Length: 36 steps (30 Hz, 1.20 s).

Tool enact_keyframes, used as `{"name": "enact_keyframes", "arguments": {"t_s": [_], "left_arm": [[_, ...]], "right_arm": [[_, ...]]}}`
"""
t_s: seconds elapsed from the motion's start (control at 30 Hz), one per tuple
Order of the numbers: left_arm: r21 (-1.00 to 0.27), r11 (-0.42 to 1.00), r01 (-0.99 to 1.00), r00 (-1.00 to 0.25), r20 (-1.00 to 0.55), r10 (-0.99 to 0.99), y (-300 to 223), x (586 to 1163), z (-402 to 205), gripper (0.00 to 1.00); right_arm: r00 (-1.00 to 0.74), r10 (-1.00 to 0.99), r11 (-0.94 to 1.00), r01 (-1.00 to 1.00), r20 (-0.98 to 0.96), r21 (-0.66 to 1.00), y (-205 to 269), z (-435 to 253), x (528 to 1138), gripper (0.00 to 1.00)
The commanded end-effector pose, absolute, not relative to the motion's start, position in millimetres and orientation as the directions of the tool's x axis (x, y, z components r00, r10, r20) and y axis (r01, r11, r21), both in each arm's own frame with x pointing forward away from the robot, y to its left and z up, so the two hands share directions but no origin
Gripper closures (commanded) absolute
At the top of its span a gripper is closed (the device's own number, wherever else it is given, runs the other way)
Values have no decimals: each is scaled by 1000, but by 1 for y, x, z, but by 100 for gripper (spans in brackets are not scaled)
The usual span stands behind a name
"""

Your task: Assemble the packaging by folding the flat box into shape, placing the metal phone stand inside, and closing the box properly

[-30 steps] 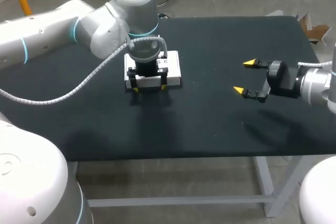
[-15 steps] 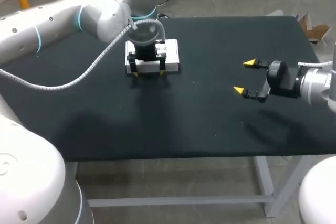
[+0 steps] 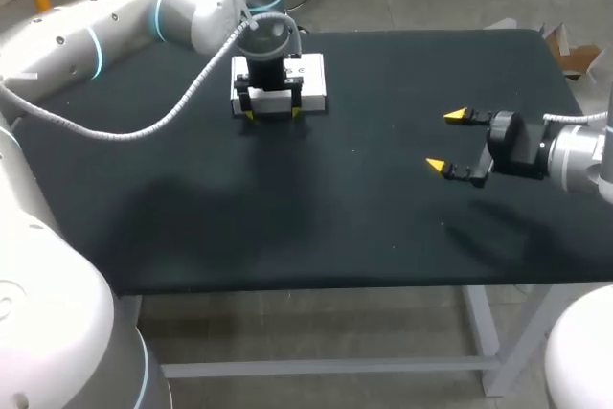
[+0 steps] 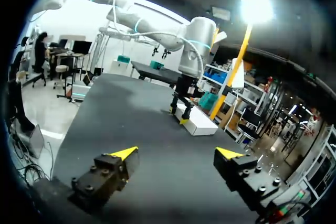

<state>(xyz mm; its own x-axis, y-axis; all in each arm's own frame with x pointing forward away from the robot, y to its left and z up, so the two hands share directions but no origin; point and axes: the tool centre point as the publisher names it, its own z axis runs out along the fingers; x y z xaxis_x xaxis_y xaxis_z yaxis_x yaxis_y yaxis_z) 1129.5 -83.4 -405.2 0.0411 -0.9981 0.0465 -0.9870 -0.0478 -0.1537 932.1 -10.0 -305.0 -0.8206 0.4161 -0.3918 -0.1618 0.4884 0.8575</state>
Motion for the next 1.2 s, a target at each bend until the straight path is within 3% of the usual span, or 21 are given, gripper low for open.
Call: {"name": "enact_keyframes", "arguments": {"t_s": [0.03, 0.63, 0.83, 1.2], "left_arm": [[-60, -40, -997, 38, 48, -998, -84, 1151, -412, 0], [-74, -40, -997, 36, 52, -998, -77, 1185, -401, 0], [-124, -10, -992, 0, 86, -996, -73, 1155, -388, 0], [-339, 43, -940, -110, 181, -977, -50, 1052, -351, 0]], "right_arm": [[-820, 416, 485, -166, -393, 859, -11, -306, 932, 0], [-820, 416, 485, -166, -393, 859, -11, -306, 932, 0], [-820, 416, 485, -166, -393, 859, -11, -306, 932, 0], [-820, 416, 485, -166, -393, 859, -11, -306, 932, 0]]}}
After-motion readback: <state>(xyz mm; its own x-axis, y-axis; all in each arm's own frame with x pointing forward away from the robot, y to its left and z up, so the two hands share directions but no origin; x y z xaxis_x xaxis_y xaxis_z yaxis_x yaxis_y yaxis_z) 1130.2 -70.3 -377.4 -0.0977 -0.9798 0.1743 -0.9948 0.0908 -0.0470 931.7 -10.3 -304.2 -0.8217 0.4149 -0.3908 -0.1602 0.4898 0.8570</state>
